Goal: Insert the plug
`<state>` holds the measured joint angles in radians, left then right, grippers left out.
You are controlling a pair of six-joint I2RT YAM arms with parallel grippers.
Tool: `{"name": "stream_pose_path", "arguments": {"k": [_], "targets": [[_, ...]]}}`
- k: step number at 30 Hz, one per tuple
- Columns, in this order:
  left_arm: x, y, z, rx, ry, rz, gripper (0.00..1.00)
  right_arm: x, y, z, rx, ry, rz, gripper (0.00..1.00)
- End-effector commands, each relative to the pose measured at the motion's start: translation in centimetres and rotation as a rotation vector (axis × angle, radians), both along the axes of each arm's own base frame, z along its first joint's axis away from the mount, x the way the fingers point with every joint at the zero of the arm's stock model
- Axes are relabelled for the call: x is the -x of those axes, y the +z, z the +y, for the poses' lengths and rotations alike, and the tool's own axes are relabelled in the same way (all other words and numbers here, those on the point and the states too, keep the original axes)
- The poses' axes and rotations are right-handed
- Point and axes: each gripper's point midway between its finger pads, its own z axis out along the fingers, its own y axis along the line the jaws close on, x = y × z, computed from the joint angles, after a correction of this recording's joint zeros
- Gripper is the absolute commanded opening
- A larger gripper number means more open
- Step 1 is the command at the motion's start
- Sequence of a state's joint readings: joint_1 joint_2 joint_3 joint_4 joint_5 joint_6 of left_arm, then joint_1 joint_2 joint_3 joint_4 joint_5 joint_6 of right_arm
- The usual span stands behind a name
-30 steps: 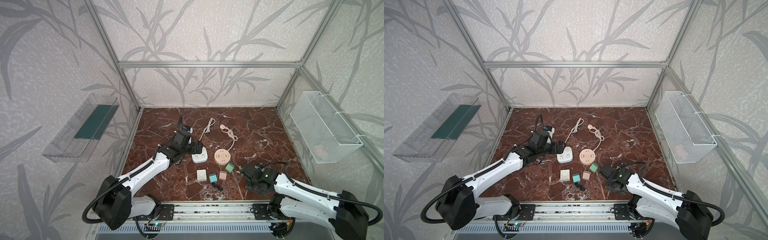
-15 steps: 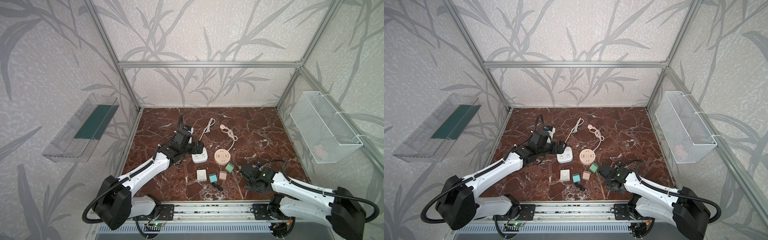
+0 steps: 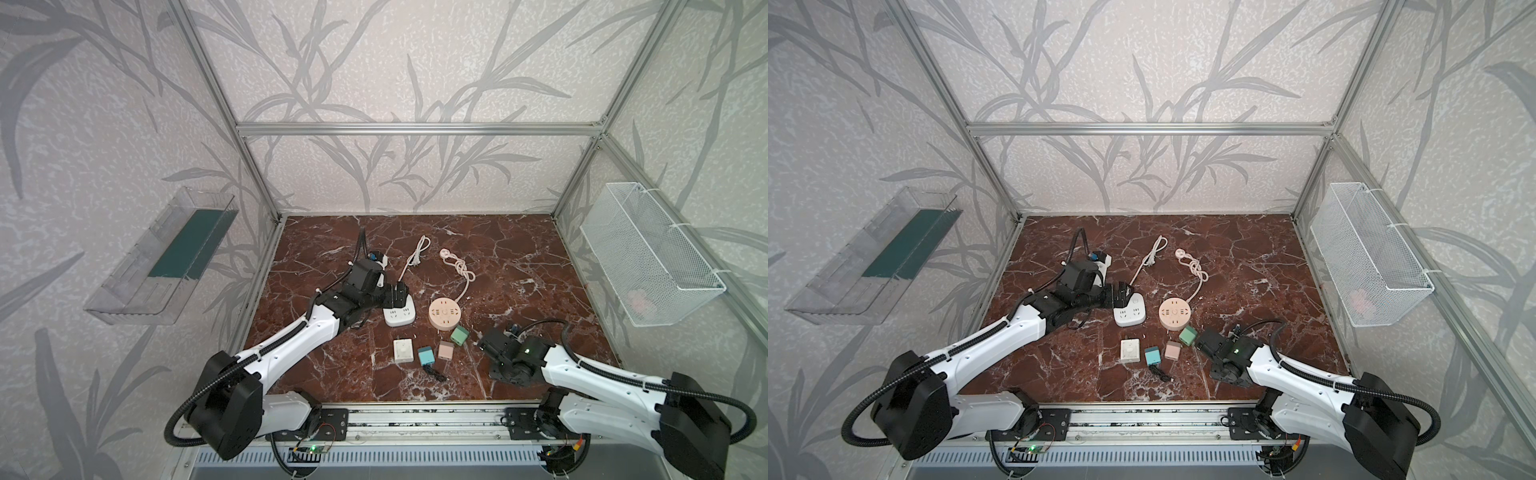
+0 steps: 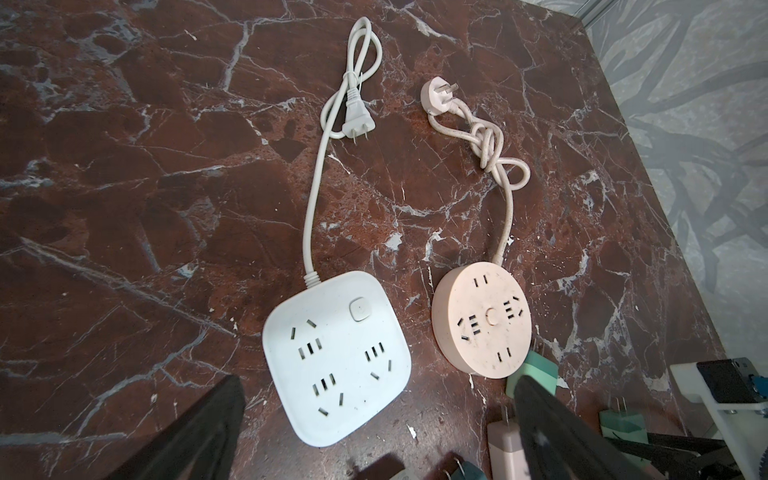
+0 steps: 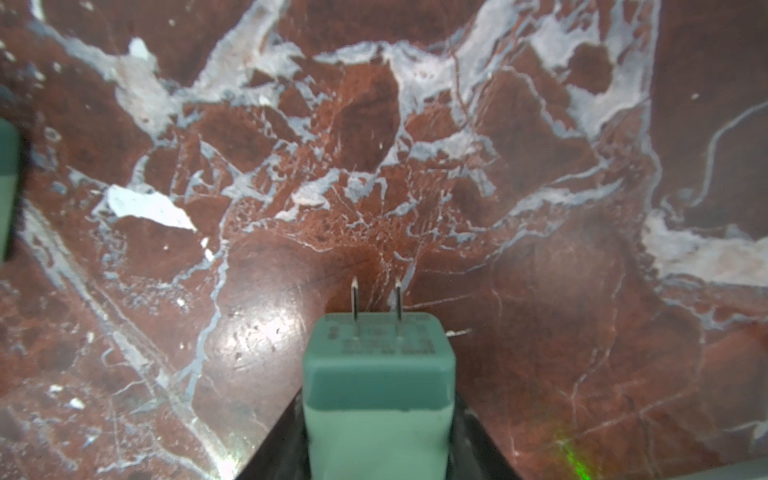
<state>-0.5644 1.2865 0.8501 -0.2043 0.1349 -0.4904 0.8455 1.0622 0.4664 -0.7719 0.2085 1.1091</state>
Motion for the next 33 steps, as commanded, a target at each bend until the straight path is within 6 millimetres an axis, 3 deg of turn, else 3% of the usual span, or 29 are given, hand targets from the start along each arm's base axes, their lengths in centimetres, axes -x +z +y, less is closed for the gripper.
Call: {"name": "stream_pose_path", "arguments": {"k": [1,3,4,5,9,16,20,25,33], "targets": [[0.3,-0.4,-0.4,0.005,-0.017,0.014,0.97,0.1,0.0,-0.1,0.018,0.032,-0.001,0.36],[0.5,-0.3,-0.6,0.011,-0.028,0.019,0.96,-0.3,0.4,0.1,0.018,0.056,-0.01,0.24],[0.6,-0.2,-0.8,0.017,-0.039,0.029,0.94,-0.6,0.9,0.5,0.013,0.079,-0.02,0.07],[0.9,-0.3,-1.1,0.023,-0.058,0.043,0.92,-0.8,1.4,0.8,0.008,0.108,-0.027,0.0],[3.4,-0.2,-2.8,0.024,-0.16,0.143,0.86,-2.5,4.8,4.4,-0.071,0.337,-0.078,0.0],[8.3,1.5,-7.4,0.1,-0.318,0.22,0.85,-4.2,10.6,11.0,-0.255,0.679,-0.215,0.0],[9.2,2.0,-8.8,0.151,-0.332,0.23,0.81,-5.3,12.3,12.6,-0.256,0.762,-0.261,0.0],[9.3,2.1,-9.0,0.198,-0.31,0.233,0.79,-5.6,14.6,14.5,-0.325,0.826,-0.347,0.0],[9.8,2.9,-10.5,0.319,-0.339,0.257,0.76,-5.7,15.9,15.9,-0.326,0.876,-0.411,0.0]]}}
